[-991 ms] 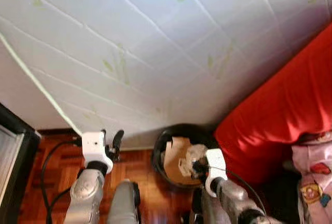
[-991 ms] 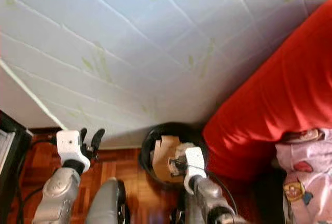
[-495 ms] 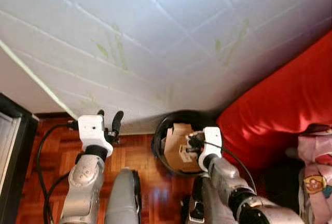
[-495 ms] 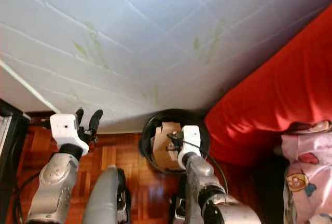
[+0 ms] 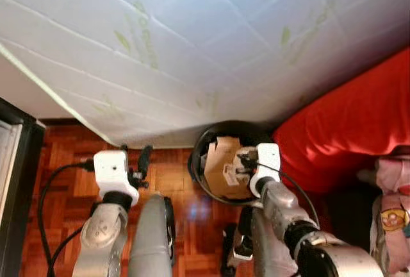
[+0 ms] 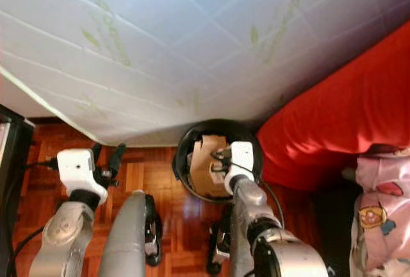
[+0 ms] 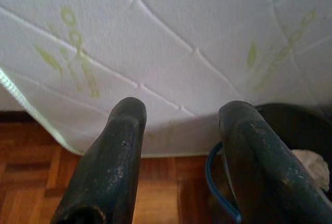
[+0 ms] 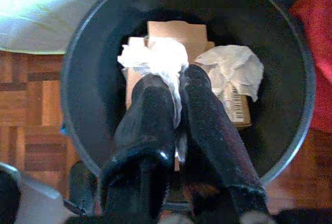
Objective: Clean up the room
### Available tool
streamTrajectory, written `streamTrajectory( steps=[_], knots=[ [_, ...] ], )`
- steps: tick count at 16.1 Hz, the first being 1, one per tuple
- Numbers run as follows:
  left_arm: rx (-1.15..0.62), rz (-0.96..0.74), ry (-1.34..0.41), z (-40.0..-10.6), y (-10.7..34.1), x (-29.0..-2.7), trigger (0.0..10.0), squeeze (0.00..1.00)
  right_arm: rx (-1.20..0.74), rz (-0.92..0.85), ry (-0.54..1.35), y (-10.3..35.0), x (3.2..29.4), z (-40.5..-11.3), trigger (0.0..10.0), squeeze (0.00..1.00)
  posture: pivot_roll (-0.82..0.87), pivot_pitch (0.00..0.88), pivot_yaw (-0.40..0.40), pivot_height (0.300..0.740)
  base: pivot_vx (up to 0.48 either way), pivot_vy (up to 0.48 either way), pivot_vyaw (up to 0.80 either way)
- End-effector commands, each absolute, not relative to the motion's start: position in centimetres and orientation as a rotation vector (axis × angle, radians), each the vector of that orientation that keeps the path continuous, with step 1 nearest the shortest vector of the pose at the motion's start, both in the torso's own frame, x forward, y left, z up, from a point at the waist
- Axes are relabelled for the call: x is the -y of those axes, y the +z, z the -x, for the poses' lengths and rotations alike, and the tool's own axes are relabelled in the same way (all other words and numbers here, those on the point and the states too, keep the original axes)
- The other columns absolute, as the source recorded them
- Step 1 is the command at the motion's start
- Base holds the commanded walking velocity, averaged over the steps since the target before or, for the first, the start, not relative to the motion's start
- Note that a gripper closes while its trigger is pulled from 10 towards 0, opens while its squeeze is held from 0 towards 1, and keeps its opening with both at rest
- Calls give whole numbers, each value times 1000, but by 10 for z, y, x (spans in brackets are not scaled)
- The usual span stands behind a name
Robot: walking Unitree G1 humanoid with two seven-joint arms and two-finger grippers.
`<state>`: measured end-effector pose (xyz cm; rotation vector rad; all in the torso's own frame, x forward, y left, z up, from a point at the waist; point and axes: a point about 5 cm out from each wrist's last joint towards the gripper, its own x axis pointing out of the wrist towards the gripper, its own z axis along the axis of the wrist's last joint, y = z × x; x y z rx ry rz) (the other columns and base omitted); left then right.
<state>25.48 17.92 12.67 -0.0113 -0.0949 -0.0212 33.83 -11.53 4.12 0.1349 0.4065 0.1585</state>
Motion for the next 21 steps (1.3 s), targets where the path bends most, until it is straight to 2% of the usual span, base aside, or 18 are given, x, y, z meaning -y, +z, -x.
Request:
streamTrajectory(
  steps=[1, 8, 16, 18, 21],
  knots=[
    [62, 4, -21, -249, 123, -178, 10000, 0, -446, -129, 155, 31, 115, -331, 10000, 1000, 293, 507, -78, 624, 0, 0, 0],
    [42, 4, -28, -248, 124, -179, 10000, 0, -485, -65, 210, 22, 105, -323, 10000, 1000, 297, 507, -68, 624, 0, 0, 0],
    [27, 1, -50, -247, 123, -177, 10000, 0, -585, -25, 193, 8, 112, -313, 10000, 1000, 294, 509, -58, 624, 0, 0, 0],
    [24, 0, -54, -246, 123, -177, 10000, 0, -665, 43, 219, -2, 112, -304, 10000, 1000, 294, 515, -53, 624, 0, 0, 0],
    [21, 1, -56, -245, 123, -177, 10000, 0, -643, -9, 191, 1, 112, -307, 10000, 1000, 295, 519, -51, 624, 0, 0, 0]
  ],
)
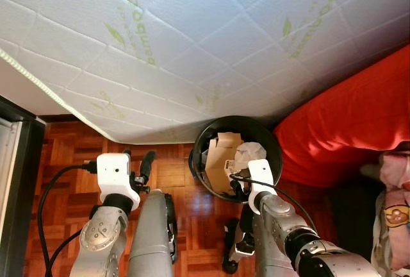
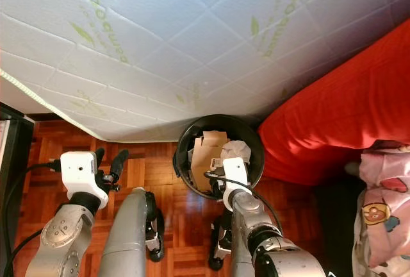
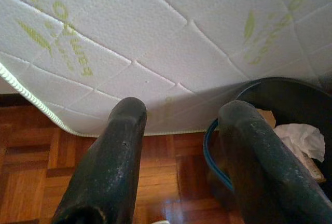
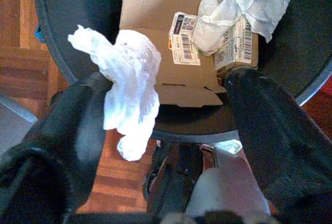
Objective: Clean up the room
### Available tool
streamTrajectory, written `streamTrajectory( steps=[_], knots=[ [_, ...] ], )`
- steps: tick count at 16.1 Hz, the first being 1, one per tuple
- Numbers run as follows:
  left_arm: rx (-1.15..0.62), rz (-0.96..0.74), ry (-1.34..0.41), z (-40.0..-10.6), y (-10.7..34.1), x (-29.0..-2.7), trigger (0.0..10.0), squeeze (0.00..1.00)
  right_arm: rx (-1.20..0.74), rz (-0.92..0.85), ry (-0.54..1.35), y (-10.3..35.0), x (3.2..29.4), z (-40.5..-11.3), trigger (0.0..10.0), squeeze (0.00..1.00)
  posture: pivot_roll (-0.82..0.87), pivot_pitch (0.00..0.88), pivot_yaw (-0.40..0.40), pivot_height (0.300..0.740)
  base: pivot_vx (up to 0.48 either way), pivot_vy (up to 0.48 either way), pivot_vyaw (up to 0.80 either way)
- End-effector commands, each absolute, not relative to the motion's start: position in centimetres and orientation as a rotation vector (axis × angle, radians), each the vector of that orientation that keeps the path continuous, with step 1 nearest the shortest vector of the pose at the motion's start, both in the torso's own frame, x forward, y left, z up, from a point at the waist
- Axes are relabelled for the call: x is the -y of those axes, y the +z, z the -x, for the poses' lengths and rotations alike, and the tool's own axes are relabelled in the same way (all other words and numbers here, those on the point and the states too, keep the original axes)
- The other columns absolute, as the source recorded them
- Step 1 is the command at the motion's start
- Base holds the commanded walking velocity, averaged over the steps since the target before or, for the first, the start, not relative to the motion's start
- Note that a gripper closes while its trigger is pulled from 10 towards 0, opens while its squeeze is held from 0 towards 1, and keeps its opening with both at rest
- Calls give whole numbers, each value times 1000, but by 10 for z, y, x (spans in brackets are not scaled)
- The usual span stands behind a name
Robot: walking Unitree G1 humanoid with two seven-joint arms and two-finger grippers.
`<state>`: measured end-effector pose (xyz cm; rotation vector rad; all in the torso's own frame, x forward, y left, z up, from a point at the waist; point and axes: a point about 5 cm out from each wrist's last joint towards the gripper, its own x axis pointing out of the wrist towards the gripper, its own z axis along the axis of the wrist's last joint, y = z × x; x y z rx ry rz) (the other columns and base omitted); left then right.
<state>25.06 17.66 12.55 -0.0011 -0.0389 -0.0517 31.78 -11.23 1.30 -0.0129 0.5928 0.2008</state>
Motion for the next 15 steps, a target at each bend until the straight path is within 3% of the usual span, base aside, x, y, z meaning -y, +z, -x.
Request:
streamTrajectory(
  steps=[1, 5, 6, 7, 13, 14, 15],
  knots=[
    [20, 1, -57, -245, 123, -177, 10000, 0, -627, -19, 190, 3, 111, -308, 10000, 1000, 296, 522, -49, 624, 0, 0, 0],
    [17, 0, -56, -244, 122, -177, 10000, 0, -440, -149, 135, 26, 112, -325, 10000, 1000, 301, 523, -46, 624, 0, 0, 0],
    [15, 0, -56, -244, 122, -177, 10000, 0, -489, -120, 128, 20, 114, -322, 10000, 1000, 298, 523, -48, 624, 0, 0, 0],
    [14, 0, -56, -244, 122, -177, 10000, 0, -589, 33, 136, 8, 117, -313, 10000, 1000, 299, 522, -50, 624, 0, 0, 0],
    [11, 5, -57, -243, 121, -175, 10000, 0, -587, -111, 130, 7, 114, -312, 10000, 1000, 297, 524, -51, 624, 0, 0, 0],
    [9, 5, -57, -243, 120, -175, 10000, 0, -570, -73, 152, 10, 112, -314, 10000, 412, 294, 520, -52, 624, 0, 0, 0],
    [7, 5, -57, -243, 119, -176, 10000, 0, -557, -63, 159, 11, 111, -315, 10000, 412, 294, 516, -52, 624, 0, 0, 0]
  ],
)
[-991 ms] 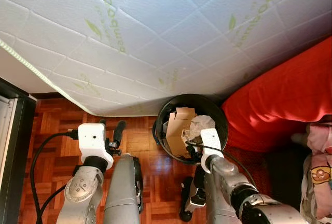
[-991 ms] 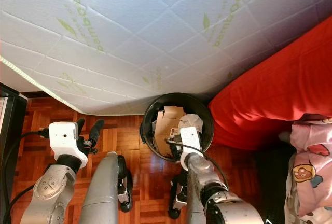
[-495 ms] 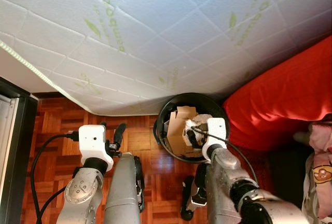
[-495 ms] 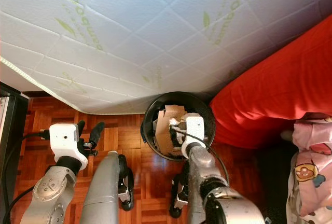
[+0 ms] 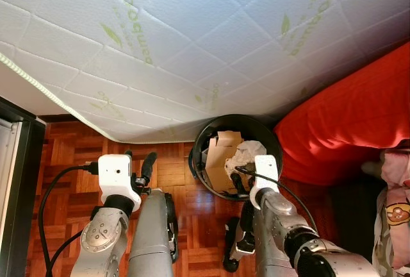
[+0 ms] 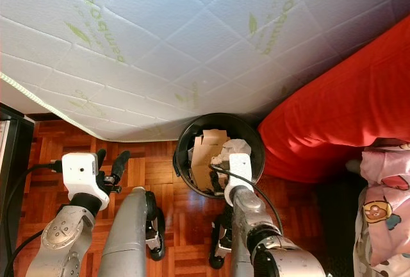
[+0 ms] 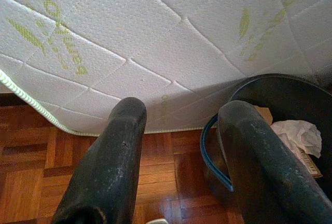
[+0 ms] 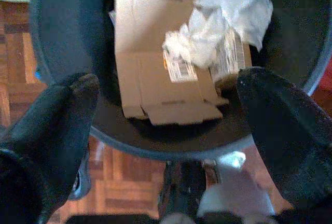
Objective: Clean up the room
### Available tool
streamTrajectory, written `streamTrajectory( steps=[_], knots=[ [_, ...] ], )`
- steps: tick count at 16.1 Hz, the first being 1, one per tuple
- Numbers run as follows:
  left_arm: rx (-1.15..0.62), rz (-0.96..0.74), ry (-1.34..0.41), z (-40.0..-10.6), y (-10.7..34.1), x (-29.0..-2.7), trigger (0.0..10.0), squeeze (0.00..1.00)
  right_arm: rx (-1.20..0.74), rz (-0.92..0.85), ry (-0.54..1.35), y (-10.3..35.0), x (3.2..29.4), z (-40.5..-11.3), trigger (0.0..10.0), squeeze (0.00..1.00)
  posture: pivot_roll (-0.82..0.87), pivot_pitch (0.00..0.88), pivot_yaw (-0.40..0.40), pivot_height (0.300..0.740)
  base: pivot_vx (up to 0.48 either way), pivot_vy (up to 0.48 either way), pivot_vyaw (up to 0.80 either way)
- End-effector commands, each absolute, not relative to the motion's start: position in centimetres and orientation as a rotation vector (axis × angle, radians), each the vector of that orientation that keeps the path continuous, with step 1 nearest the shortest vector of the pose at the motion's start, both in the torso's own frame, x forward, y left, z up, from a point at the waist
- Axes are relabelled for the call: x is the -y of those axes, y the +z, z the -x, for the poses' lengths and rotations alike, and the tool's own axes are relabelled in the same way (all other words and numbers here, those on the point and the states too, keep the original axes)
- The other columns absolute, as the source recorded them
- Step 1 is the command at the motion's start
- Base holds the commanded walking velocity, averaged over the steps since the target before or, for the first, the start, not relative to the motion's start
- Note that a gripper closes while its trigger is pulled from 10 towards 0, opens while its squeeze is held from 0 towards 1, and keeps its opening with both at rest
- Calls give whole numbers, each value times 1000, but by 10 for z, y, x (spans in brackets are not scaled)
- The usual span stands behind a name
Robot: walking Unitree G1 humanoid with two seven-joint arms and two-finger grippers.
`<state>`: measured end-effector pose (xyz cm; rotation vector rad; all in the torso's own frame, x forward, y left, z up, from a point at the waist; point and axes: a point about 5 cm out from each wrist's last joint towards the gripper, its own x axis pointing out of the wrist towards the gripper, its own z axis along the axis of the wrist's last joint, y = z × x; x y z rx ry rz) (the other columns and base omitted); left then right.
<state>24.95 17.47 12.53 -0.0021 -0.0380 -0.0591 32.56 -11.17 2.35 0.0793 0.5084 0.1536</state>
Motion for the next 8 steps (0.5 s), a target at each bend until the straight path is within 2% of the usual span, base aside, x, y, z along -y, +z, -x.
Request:
streamTrajectory(
  steps=[1, 3, 5, 6, 8],
  knots=[
    [-14, 0, -49, -244, 112, -178, 10000, 0, -537, -105, 160, 14, 110, -317, 10000, 0, 287, 499, -52, 624, 0, 0, 0],
    [-42, -16, -7, -242, 102, -188, 10000, 0, -514, -150, 116, 12, 121, -315, 10000, 0, 267, 479, -57, 624, 0, 0, 0],
    [-60, -36, 22, -246, 94, -198, 10000, 0, -516, -178, 39, 3, 146, -305, 10000, 0, 251, 440, -55, 624, 0, 0, 0],
    [-70, -57, 72, -247, 90, -211, 10000, 0, -538, -193, -28, -10, 168, -291, 10000, 0, 243, 409, -57, 624, 0, 0, 0],
    [-121, -54, 111, -249, 75, -229, 10000, 0, -571, -180, -43, -22, 178, -275, 10000, 0, 232, 355, -57, 624, 0, 0, 0]
  ],
)
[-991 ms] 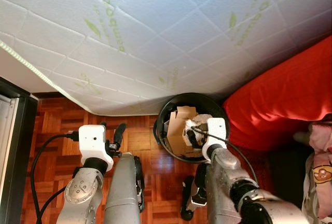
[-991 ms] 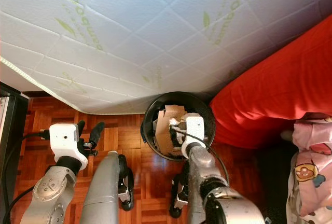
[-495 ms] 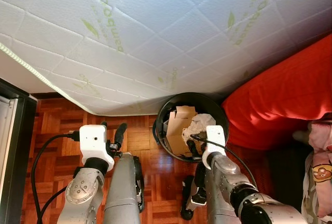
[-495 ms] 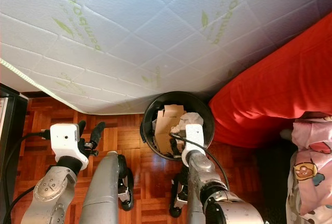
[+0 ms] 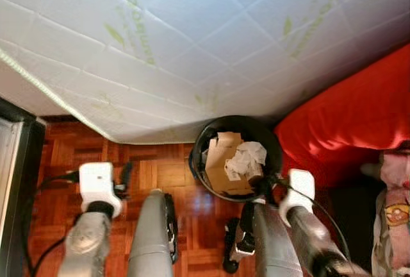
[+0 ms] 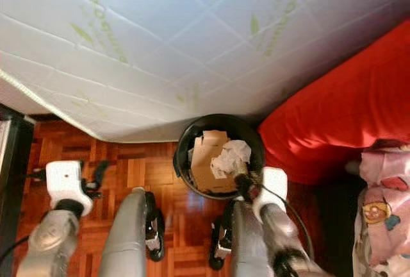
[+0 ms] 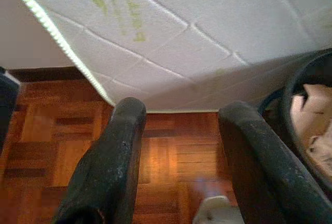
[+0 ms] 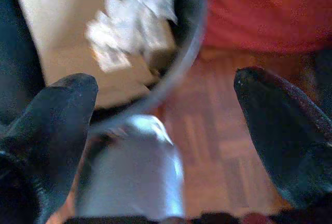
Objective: Clean up the room
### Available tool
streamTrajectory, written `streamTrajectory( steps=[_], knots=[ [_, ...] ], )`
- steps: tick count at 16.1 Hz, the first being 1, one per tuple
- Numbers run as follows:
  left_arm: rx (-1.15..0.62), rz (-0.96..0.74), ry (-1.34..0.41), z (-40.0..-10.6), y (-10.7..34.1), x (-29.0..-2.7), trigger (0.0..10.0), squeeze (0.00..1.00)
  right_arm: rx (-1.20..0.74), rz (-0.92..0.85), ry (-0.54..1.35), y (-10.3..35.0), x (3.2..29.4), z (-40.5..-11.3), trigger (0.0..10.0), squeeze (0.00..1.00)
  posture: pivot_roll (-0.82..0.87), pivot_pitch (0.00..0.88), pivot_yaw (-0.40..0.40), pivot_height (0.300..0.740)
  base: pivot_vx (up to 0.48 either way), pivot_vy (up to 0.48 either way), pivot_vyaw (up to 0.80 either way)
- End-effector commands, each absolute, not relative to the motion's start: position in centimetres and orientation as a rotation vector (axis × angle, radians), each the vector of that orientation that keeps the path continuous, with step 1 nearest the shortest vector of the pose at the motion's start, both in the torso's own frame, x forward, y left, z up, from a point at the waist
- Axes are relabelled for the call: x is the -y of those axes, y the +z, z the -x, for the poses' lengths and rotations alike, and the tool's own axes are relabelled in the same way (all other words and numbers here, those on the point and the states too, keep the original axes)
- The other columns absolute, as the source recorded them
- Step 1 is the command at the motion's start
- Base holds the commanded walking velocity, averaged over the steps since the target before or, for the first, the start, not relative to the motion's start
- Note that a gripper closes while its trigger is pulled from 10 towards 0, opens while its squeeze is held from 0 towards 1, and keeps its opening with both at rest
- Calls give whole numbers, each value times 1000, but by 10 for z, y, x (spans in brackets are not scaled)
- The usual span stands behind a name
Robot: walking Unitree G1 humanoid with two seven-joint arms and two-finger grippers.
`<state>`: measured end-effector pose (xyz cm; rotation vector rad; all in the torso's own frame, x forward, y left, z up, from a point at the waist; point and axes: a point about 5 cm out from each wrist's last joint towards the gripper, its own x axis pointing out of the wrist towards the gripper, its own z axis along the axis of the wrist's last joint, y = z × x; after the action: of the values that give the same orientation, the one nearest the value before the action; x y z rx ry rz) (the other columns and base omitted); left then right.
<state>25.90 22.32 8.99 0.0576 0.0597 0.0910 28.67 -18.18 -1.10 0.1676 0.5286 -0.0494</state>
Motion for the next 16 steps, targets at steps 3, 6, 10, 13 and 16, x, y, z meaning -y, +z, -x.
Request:
streamTrajectory(
  steps=[3, 6, 10, 13, 16],
  knots=[
    [-295, -48, 120, -242, 31, -240, 10000, 0, -603, -177, -72, -31, 187, -262, 10000, 0, 209, 258, -50, 624, 0, 0, 0],
    [-481, -39, 135, -228, -10, -243, 10000, 0, -606, -205, -102, -32, 192, -260, 10000, 0, 177, 163, -24, 624, 0, 0, 0],
    [-609, -45, 118, -214, -38, -240, 10000, 0, -595, -294, -190, -36, 196, -254, 10000, 0, 167, 118, 4, 624, 0, 0, 0],
    [-627, -45, 113, -215, -42, -238, 10000, 0, -608, -295, -173, -40, 192, -249, 10000, 0, 154, 115, 8, 656, 0, 0, 0],
    [-638, -43, 106, -216, -46, -234, 10000, 0, -643, -284, -188, -45, 195, -242, 10000, 0, 153, 116, 2, 691, 0, 0, 0]
  ],
)
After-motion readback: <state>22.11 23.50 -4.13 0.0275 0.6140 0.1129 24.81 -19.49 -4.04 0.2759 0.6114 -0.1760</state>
